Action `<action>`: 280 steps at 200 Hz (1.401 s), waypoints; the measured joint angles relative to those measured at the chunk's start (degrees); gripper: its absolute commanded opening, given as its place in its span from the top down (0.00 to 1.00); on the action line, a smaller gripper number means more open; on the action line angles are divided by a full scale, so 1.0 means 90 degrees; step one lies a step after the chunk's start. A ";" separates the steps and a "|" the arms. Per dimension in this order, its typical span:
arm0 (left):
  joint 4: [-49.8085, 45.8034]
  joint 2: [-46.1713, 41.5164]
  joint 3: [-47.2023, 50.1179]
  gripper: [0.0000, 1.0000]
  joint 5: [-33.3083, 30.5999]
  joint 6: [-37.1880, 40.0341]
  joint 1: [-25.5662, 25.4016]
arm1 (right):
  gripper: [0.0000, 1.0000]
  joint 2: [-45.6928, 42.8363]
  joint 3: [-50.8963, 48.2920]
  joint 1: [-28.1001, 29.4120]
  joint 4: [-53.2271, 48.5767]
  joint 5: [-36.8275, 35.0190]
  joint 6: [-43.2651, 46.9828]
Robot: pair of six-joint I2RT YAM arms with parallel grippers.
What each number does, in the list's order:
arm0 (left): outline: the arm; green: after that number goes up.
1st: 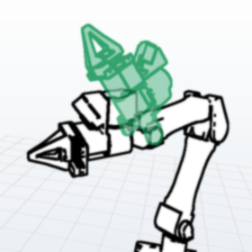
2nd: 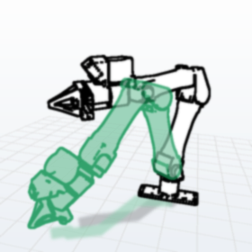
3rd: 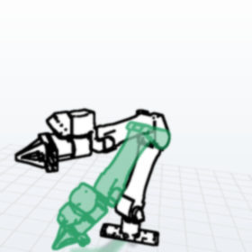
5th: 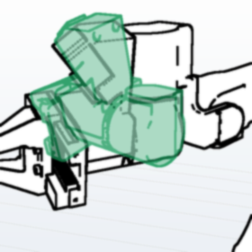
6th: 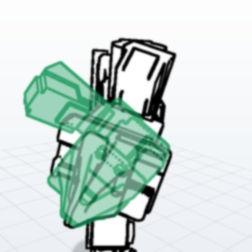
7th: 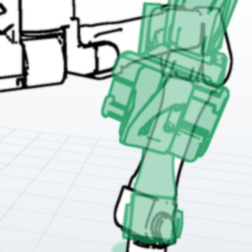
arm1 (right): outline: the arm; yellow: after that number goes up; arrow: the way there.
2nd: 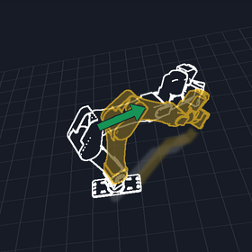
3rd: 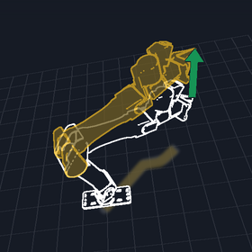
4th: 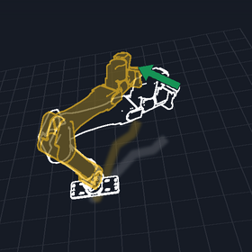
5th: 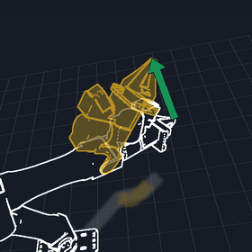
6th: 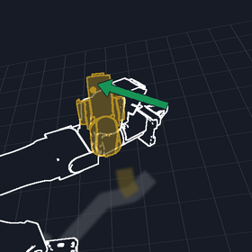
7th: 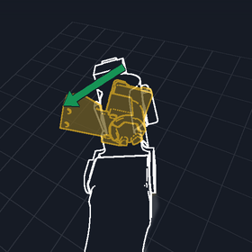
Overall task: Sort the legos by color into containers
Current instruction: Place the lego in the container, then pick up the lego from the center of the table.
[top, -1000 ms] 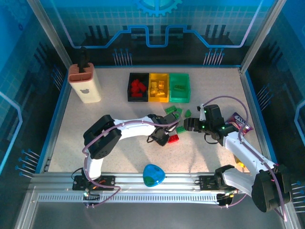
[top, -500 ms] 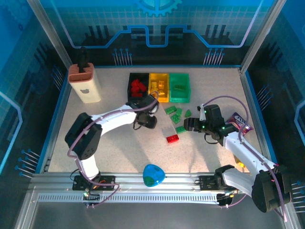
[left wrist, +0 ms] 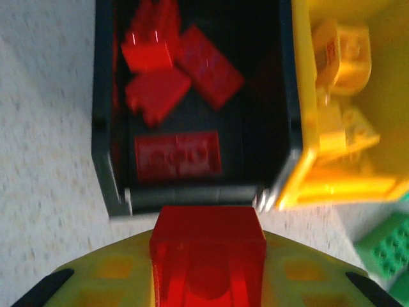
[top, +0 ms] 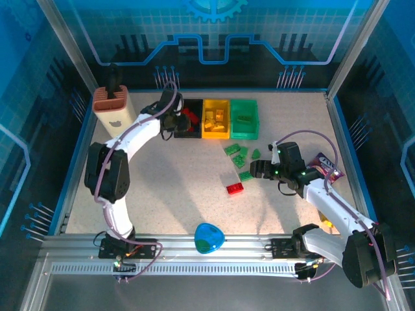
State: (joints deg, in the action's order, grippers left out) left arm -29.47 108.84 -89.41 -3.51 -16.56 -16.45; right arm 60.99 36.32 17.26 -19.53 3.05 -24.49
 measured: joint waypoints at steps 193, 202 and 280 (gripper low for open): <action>-0.0527 -0.0933 0.0396 0.22 0.0253 0.1236 -0.1868 | 0.10 -0.0075 0.0175 0.0010 -0.0250 -0.0114 -0.0100; -0.0529 -0.0933 0.0515 0.22 0.0308 0.1401 -0.2110 | 0.10 -0.0087 0.0175 0.0010 -0.0250 -0.0119 -0.0126; -0.0695 -0.0114 0.0702 0.21 0.0690 0.2074 -0.3820 | 0.00 -0.0797 0.0119 -0.0134 -0.0527 -0.0809 -0.0546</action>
State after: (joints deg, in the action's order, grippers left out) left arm -35.73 107.81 -83.09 2.70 2.11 -50.83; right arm 53.82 37.39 16.05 -24.27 -4.23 -29.41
